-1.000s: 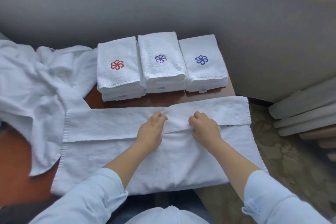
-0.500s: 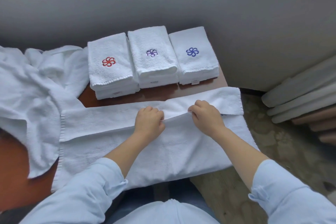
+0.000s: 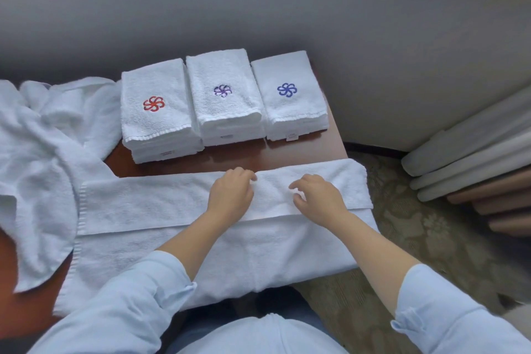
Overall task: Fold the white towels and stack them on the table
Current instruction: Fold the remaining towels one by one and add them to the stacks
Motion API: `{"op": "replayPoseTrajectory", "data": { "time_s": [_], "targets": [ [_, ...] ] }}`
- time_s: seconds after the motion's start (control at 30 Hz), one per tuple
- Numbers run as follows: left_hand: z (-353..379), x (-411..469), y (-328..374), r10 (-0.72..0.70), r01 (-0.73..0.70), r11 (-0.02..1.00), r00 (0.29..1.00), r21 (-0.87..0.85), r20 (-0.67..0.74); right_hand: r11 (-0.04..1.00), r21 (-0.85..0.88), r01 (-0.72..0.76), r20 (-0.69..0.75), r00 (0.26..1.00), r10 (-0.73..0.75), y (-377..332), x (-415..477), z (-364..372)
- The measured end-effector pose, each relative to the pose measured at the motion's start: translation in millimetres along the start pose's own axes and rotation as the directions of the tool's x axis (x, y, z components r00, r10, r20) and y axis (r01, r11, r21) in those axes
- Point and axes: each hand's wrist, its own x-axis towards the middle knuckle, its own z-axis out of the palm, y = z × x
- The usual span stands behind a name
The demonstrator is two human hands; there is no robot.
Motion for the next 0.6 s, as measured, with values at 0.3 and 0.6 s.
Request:
{"op": "replayPoseTrajectory", "data": {
  "time_s": [0.3, 0.6],
  "targets": [
    [17.2, 24.0, -11.8, -0.095, 0.094, 0.984, 0.995, 0.154, 0.004, 0.976, -0.164, -0.144, 0.256, 0.949, 0.183, 0.1, 11.1, 18.7],
    [17.0, 36.6, -14.7, -0.226, 0.239, 0.936, 0.971, 0.259, -0.080, 0.986, -0.164, -0.003, 0.299, 0.953, 0.053, 14.4, 52.9, 5.8]
  ]
}}
